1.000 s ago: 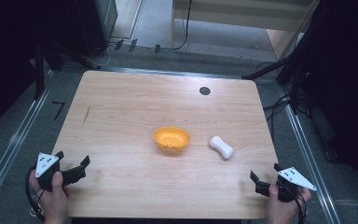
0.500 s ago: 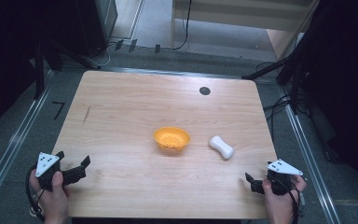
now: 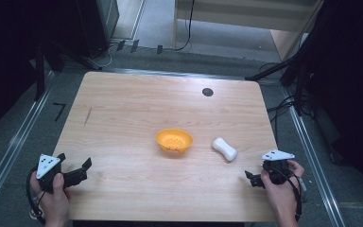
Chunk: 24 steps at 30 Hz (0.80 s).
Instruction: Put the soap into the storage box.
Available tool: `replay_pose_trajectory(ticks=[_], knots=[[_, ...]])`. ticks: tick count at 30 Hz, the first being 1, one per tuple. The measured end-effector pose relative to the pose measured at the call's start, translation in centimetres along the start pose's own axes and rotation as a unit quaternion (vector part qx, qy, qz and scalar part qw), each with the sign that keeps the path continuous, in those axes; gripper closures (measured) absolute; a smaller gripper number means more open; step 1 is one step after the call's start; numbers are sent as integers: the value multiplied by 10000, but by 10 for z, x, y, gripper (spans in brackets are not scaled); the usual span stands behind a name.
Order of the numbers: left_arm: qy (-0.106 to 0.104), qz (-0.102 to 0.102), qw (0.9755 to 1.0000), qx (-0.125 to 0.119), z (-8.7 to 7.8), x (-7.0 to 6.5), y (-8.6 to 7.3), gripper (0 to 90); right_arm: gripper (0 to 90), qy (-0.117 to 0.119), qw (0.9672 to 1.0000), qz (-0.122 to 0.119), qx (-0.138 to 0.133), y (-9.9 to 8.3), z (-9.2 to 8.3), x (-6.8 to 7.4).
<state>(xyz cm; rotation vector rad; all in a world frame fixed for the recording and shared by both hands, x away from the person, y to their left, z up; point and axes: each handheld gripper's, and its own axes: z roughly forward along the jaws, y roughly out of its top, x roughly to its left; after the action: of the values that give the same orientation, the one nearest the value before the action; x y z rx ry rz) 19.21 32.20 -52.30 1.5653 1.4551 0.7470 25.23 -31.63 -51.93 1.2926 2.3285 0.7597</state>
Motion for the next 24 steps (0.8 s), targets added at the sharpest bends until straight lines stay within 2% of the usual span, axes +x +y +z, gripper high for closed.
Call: replay_pose_trajectory(ticks=[3, 4, 6, 10, 13, 17, 24], knots=[[2, 14, 10000, 18, 0, 0, 0, 16, 13, 65, 9997, -101, 189, 8, 3, 0], [18, 25, 10000, 12, 1, -1, 0, 16, 12, 152, 9993, -145, 295, 14, 6, -1], [23, 62, 10000, 26, 1, -2, 0, 16, 13, 173, 9992, -174, 327, 16, 7, -2], [53, 149, 9999, 46, 2, -3, 1, 16, 12, 241, 9977, -226, 585, 25, 12, -2], [59, 143, 9999, 37, 2, -3, 1, 16, 13, 266, 9968, -298, 696, 31, 14, -3], [81, 166, 9998, 29, 3, -3, 1, 16, 12, 304, 9939, -394, 986, 42, 18, -2], [106, 225, 9997, 27, 3, -5, 1, 16, 12, 345, 9908, -519, 1205, 54, 23, 1]])
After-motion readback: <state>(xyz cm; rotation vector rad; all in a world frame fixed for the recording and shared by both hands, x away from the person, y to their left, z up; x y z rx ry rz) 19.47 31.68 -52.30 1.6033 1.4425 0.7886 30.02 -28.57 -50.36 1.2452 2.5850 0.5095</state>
